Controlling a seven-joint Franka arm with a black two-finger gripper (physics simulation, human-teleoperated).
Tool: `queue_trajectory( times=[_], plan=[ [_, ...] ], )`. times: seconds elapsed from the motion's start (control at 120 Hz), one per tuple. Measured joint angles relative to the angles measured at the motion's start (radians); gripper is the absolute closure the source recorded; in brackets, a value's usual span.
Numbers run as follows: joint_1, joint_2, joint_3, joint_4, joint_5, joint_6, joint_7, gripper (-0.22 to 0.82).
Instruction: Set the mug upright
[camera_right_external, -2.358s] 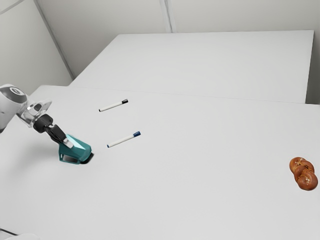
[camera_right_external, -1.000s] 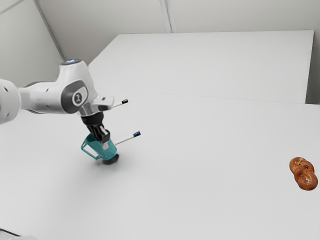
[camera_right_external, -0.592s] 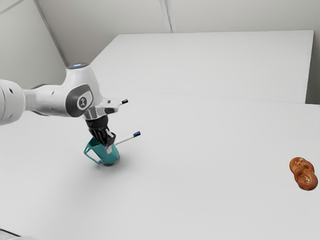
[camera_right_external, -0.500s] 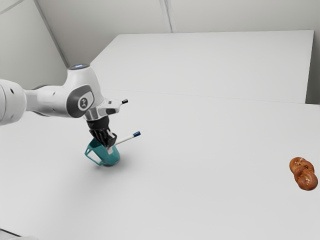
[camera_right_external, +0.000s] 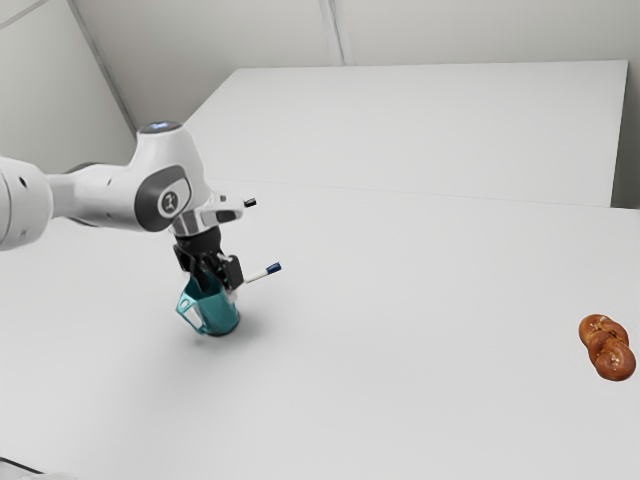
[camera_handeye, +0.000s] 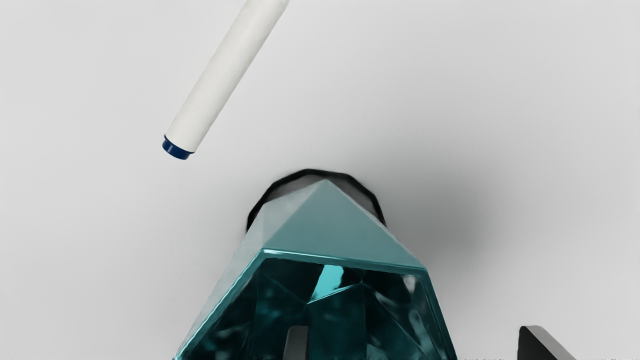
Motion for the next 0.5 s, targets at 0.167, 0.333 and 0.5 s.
queue_trajectory(
  times=[0.167, 0.333, 0.5],
  plan=[
    [0.008, -0.096, -0.016, 0.044, 0.000, -0.037, -0.012, 0.08],
    [-0.014, -0.088, -0.017, 0.262, -0.010, -0.166, -0.023, 0.04],
    [-0.125, -0.065, 0.101, 0.462, -0.014, -0.291, -0.053, 0.02]
  ],
)
